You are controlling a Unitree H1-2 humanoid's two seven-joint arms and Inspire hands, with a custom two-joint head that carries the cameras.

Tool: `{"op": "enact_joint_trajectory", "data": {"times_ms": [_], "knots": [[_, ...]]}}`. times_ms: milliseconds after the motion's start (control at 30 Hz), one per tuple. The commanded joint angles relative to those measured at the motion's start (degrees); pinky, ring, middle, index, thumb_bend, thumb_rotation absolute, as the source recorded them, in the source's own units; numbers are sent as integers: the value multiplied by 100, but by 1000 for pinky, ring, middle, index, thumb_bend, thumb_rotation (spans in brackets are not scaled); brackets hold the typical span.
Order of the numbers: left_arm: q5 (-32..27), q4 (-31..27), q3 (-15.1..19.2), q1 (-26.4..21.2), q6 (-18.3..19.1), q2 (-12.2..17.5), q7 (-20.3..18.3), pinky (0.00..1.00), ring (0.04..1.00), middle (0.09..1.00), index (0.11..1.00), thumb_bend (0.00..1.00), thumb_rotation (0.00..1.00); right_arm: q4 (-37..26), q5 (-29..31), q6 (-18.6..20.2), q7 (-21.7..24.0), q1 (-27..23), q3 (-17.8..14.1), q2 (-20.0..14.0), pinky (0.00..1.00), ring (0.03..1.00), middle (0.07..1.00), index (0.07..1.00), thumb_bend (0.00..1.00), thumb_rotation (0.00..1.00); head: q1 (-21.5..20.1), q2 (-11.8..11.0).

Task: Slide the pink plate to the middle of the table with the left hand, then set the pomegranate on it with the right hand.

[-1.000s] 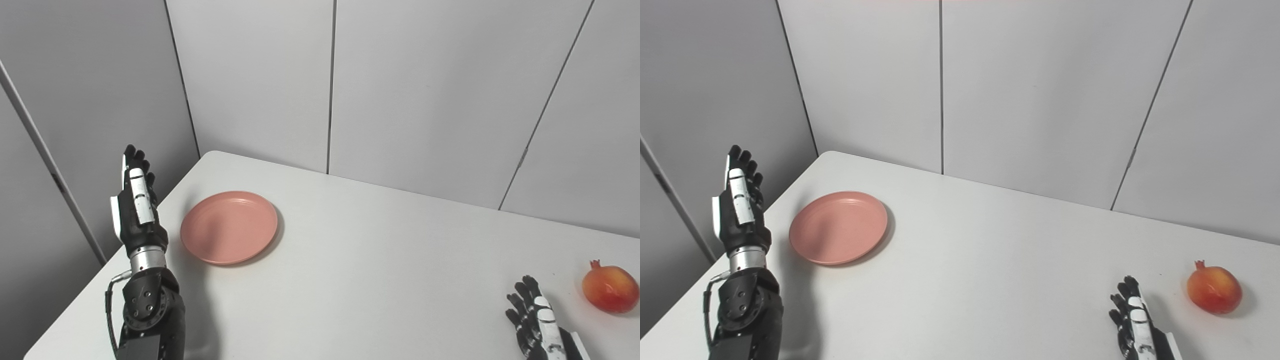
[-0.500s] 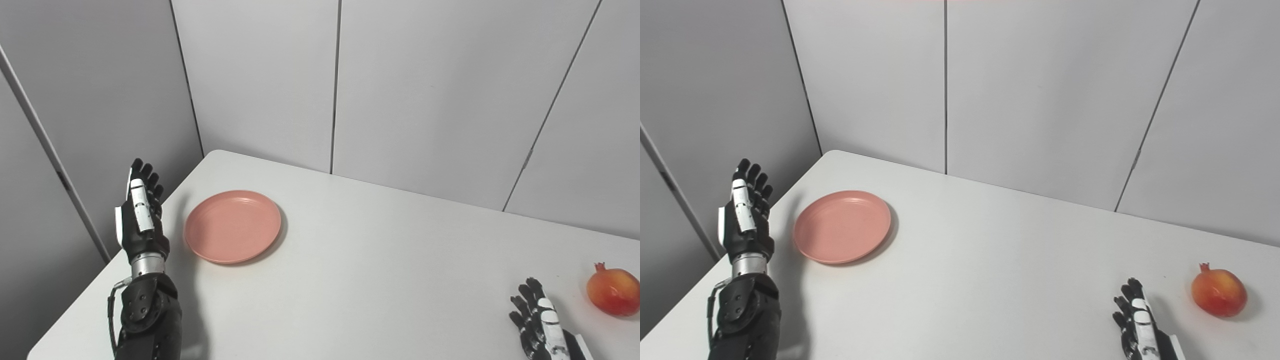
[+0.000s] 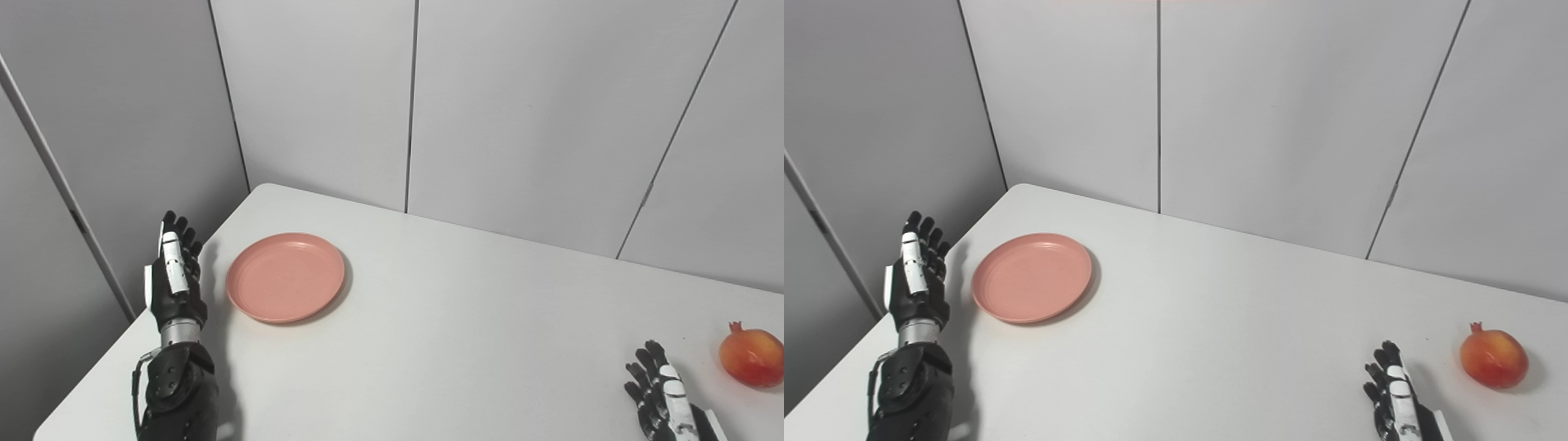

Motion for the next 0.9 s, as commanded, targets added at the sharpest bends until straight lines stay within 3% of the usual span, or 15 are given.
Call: {"op": "enact_joint_trajectory", "data": {"times_ms": [0, 867], "knots": [[-80, -16, -30, -163, -239, 146, -183, 969, 965, 967, 948, 398, 1000, -190, 39, -68, 4, -156, -34, -12, 1000, 1000, 1000, 1000, 155, 1000, 2, 4], [-360, 569, -399, -312, 156, 99, -537, 952, 946, 944, 913, 396, 1000, -234, 23, -21, -31, -144, -25, 18, 1000, 1000, 1000, 1000, 152, 1000, -62, 26]]}}
